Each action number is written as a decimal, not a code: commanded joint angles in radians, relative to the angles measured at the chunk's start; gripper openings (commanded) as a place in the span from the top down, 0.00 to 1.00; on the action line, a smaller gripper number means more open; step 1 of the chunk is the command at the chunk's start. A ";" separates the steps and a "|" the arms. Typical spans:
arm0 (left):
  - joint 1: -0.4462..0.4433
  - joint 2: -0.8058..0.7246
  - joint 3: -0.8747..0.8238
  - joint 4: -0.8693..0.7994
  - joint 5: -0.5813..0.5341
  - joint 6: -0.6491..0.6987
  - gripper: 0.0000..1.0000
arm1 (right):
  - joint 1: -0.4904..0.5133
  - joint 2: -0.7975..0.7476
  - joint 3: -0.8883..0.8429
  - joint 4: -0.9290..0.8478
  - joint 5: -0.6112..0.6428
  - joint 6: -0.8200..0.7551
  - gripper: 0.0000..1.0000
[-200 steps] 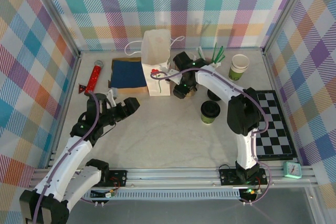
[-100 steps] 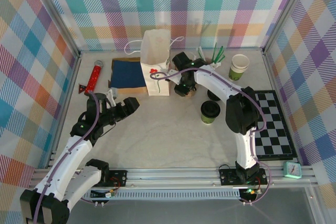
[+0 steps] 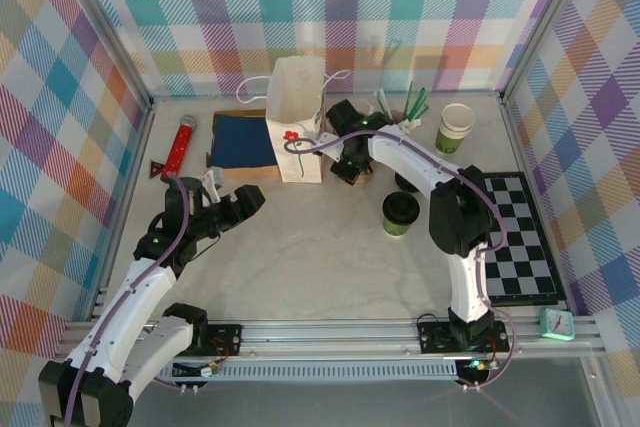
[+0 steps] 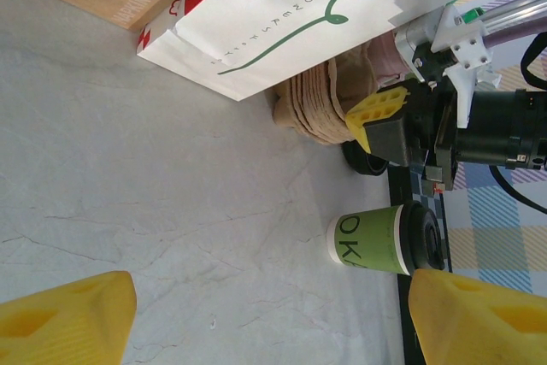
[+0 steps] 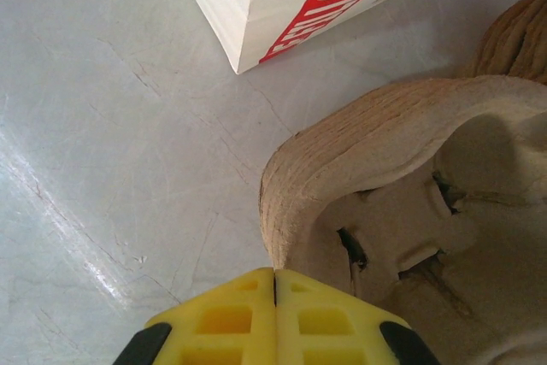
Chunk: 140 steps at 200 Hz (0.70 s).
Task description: Pack the takeout coffee
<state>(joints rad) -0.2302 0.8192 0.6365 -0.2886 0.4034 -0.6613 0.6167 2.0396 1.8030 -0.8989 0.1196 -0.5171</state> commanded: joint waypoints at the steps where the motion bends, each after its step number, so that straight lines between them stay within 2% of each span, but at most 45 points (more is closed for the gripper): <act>1: 0.017 0.000 0.018 -0.005 0.017 0.015 0.17 | 0.008 -0.050 -0.002 0.033 0.003 -0.006 0.94; 14: 0.016 0.000 0.018 -0.006 0.018 0.017 0.17 | 0.008 -0.055 -0.007 0.034 0.003 -0.014 0.81; 33: 0.017 0.001 0.020 -0.005 0.020 0.016 0.17 | 0.008 -0.045 0.000 0.018 -0.004 -0.031 0.69; 140: 0.019 0.001 0.015 -0.008 0.015 0.019 0.18 | 0.006 0.040 0.070 -0.038 -0.028 -0.027 0.64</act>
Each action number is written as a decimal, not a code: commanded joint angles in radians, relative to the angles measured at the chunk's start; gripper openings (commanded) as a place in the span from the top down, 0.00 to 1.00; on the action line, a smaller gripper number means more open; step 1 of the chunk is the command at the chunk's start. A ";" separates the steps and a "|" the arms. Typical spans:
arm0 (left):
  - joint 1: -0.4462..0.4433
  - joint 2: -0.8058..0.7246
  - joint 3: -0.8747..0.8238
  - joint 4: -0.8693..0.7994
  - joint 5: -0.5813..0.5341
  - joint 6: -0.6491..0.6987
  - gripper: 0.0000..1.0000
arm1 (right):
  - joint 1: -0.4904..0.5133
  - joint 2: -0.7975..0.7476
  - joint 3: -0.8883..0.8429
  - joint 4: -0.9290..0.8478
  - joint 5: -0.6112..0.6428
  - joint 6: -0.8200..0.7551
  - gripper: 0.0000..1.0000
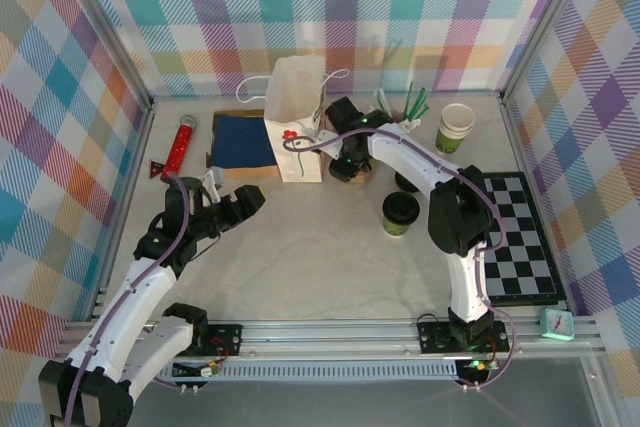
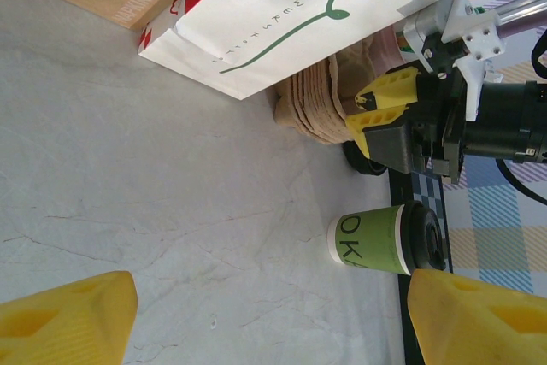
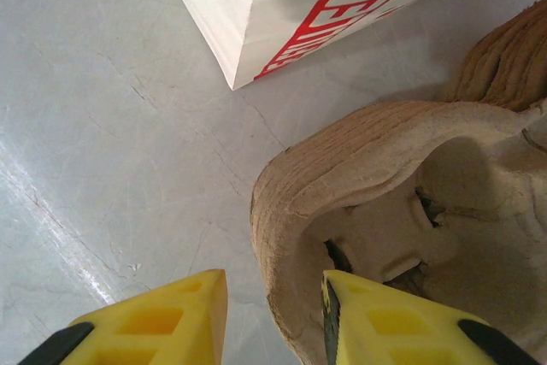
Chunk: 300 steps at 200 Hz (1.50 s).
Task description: Pack the takeout coffee
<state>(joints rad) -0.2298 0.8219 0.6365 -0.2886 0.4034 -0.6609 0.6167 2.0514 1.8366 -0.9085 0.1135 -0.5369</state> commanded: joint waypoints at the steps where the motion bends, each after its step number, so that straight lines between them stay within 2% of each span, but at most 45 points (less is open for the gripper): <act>1: 0.018 -0.001 0.015 -0.009 0.015 0.019 0.18 | 0.006 0.029 0.036 -0.028 -0.022 -0.008 0.64; 67: 0.020 -0.002 0.008 -0.004 0.015 0.019 0.18 | 0.001 0.051 0.053 -0.036 -0.020 0.000 0.63; 178: 0.021 0.002 0.004 0.001 0.011 0.019 0.18 | 0.000 0.043 0.064 -0.035 -0.013 0.002 0.87; 224: 0.023 0.004 0.002 0.003 0.009 0.015 0.18 | 0.002 0.035 0.069 -0.036 -0.011 0.011 0.92; 256: 0.023 0.000 0.005 -0.001 0.006 0.018 0.18 | 0.009 0.003 0.061 -0.027 0.029 0.028 0.94; 300: 0.023 -0.004 0.004 0.000 0.005 0.017 0.19 | 0.035 -0.085 0.008 0.050 0.151 0.034 1.00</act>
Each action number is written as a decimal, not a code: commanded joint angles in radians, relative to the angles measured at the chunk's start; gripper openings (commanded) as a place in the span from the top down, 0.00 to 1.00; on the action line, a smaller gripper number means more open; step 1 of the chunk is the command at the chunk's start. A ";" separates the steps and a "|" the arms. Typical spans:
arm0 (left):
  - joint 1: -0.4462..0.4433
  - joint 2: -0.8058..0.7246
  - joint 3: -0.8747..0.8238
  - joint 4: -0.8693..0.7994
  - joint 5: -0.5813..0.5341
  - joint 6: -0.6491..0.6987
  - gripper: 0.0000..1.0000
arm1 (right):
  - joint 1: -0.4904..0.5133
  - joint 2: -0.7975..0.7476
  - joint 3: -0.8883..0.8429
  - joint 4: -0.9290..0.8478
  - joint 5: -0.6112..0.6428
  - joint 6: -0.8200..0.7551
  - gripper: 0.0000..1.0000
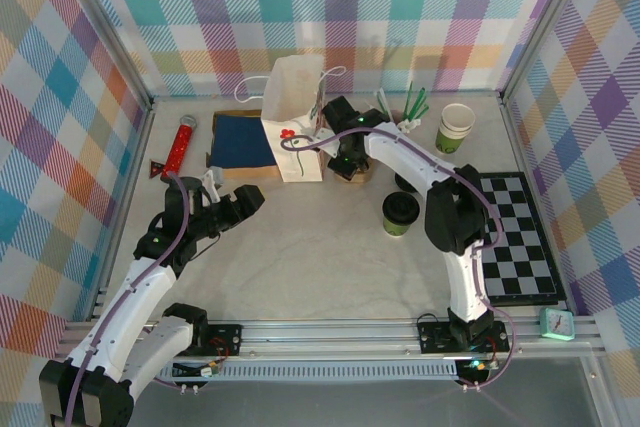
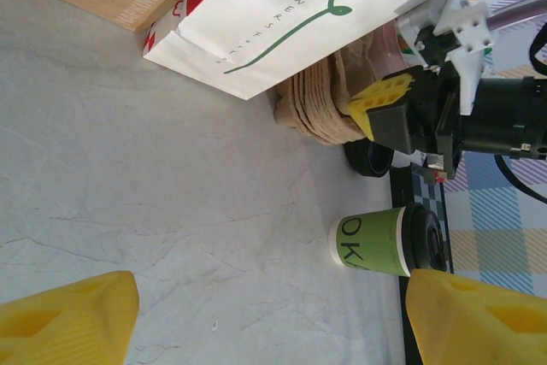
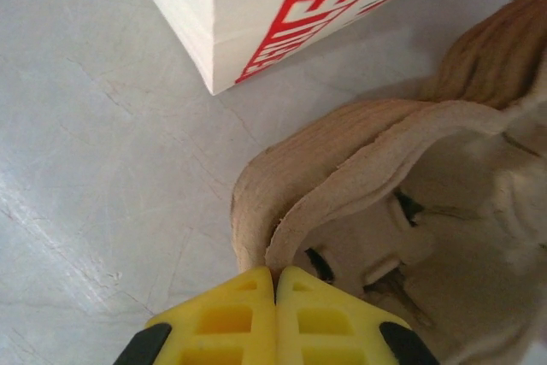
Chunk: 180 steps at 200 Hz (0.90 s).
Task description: Pack the takeout coffee
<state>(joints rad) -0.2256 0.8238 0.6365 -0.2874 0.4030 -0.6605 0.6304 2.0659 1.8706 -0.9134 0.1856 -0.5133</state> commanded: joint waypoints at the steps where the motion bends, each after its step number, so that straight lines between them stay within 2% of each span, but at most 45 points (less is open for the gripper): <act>1: 0.019 -0.005 0.005 -0.002 0.005 0.016 0.19 | 0.022 -0.102 -0.028 0.058 0.082 0.010 1.00; 56: 0.019 -0.011 0.008 -0.003 0.006 0.016 0.19 | 0.044 -0.203 -0.071 0.135 0.170 -0.022 1.00; 180: 0.019 -0.009 0.023 -0.010 0.007 0.017 0.19 | 0.122 -0.250 -0.106 0.262 0.396 -0.179 1.00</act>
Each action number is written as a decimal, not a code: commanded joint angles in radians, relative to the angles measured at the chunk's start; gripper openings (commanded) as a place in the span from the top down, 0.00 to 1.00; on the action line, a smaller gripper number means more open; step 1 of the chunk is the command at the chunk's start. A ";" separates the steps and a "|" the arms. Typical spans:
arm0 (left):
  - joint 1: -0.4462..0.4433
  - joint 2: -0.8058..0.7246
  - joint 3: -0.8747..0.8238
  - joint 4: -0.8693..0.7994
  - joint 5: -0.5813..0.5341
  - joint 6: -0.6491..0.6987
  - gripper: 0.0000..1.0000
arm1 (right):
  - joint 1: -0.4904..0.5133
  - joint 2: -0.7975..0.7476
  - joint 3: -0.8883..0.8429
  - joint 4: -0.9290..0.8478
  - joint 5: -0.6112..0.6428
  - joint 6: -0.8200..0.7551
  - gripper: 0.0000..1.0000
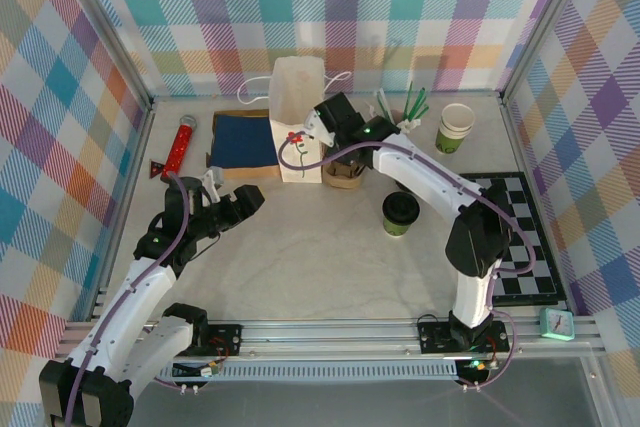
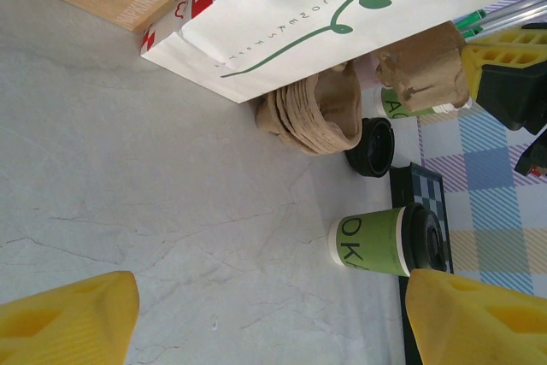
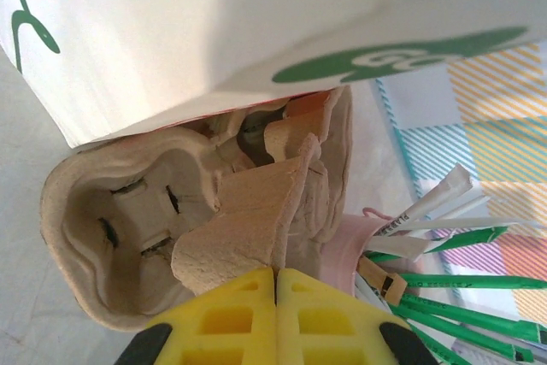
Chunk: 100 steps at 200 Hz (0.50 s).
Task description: Pack the takeout coffee
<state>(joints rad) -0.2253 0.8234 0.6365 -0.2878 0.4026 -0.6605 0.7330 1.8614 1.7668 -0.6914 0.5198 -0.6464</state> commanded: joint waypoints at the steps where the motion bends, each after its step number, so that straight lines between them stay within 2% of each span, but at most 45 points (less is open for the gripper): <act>1: 0.018 -0.008 0.023 -0.010 0.007 0.016 0.19 | 0.020 -0.047 -0.003 0.041 0.062 -0.046 1.00; 48: 0.018 -0.001 0.028 -0.004 0.008 0.015 0.19 | 0.066 -0.081 -0.052 0.037 0.089 -0.039 1.00; 100: 0.018 -0.002 0.026 -0.002 0.010 0.017 0.19 | 0.112 -0.131 -0.202 0.039 0.085 0.035 1.00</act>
<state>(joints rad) -0.2253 0.8238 0.6369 -0.2874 0.4030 -0.6609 0.8223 1.7710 1.6272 -0.6659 0.5922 -0.6582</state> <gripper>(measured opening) 0.813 0.046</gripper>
